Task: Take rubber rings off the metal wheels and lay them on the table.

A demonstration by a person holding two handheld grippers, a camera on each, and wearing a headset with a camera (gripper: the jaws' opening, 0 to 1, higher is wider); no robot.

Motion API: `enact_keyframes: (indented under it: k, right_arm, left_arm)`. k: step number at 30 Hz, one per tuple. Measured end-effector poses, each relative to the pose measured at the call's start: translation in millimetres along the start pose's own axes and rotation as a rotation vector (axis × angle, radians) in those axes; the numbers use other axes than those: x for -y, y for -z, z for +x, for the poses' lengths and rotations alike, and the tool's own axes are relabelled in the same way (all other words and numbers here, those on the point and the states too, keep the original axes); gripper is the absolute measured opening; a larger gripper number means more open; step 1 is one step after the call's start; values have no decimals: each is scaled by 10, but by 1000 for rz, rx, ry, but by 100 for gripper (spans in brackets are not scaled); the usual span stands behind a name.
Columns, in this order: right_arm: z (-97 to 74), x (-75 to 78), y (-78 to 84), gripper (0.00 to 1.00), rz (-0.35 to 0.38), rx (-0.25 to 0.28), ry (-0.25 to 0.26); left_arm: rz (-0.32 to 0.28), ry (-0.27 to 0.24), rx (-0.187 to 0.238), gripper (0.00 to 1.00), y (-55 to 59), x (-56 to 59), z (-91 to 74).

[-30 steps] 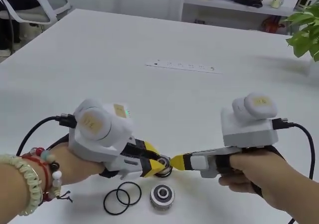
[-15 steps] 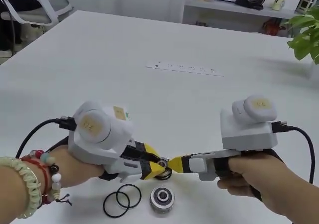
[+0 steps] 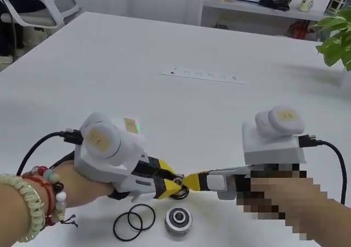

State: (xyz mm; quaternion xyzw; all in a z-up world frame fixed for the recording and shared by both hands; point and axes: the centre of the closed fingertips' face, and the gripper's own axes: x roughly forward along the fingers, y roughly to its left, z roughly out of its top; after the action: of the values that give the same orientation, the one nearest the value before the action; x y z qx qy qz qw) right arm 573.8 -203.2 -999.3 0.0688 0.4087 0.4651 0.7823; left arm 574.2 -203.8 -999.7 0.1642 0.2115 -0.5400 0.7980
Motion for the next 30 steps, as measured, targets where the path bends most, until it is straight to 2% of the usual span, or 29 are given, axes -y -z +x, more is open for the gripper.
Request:
enact_keyframes:
  k: [6,8,9,10,11,15,19,24,27,30]
  right_arm:
    - [9,-24,-20,0,-6,8,-10]
    - [17,-99,-52,0,-5,25,-47]
    - [10,-96,-48,0,-1,21,-41]
    - [12,-54,-37,0,-30,10,-9]
    - [22,-48,-30,0,-45,8,-2]
    - [24,-35,-15,0,-34,2,-1]
    - [21,-20,-12,0,-34,-1,8]
    - [13,-3,-20,0,-51,-3,21]
    - [1,9,-8,0,-49,-6,27]
    - [-9,24,1,0,-52,-5,27]
  left_arm:
    - [-2,-1,0,14,2,-1,-1]
    - [-4,-1,1,14,2,-1,0]
    - [-7,-2,3,14,1,-2,1]
    - [-7,-2,4,14,1,-1,1]
    - [-7,-2,4,14,0,-1,1]
    - [-7,-6,6,14,0,-1,2]
    - [-33,-5,22,14,-3,-2,6]
    - [-31,-4,7,14,-8,3,14]
    - [-24,-8,-16,14,-19,8,22]
    - [27,0,-48,14,-32,8,29]
